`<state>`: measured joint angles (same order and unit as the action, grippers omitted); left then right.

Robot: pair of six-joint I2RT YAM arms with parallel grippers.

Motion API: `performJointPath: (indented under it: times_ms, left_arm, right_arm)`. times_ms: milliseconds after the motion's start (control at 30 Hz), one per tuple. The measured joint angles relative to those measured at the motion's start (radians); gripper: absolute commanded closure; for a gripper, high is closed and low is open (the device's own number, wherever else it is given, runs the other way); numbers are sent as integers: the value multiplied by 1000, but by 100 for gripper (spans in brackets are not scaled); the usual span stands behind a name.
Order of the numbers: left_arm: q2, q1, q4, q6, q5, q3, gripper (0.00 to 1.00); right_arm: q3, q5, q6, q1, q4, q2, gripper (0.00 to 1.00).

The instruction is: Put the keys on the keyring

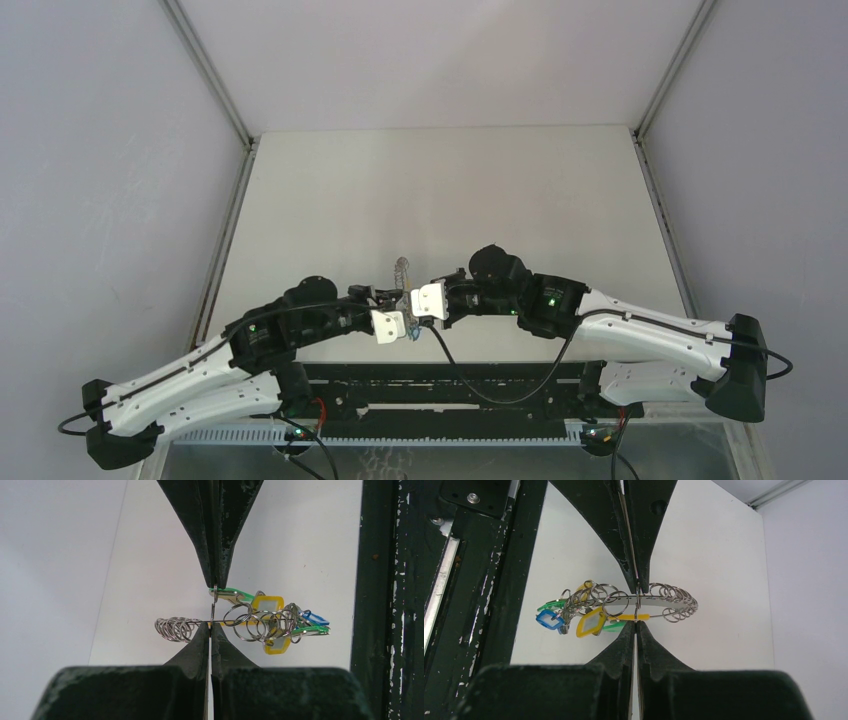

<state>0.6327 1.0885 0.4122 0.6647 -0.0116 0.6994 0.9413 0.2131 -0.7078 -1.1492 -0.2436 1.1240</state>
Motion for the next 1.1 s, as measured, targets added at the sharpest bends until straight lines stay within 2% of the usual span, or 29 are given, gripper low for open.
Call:
performJointPath:
  times_ms: [1100]
  left_arm:
    - [2, 0, -10, -11, -44, 0, 100]
  right_arm:
    - [0, -14, 0, -19, 1, 16, 100]
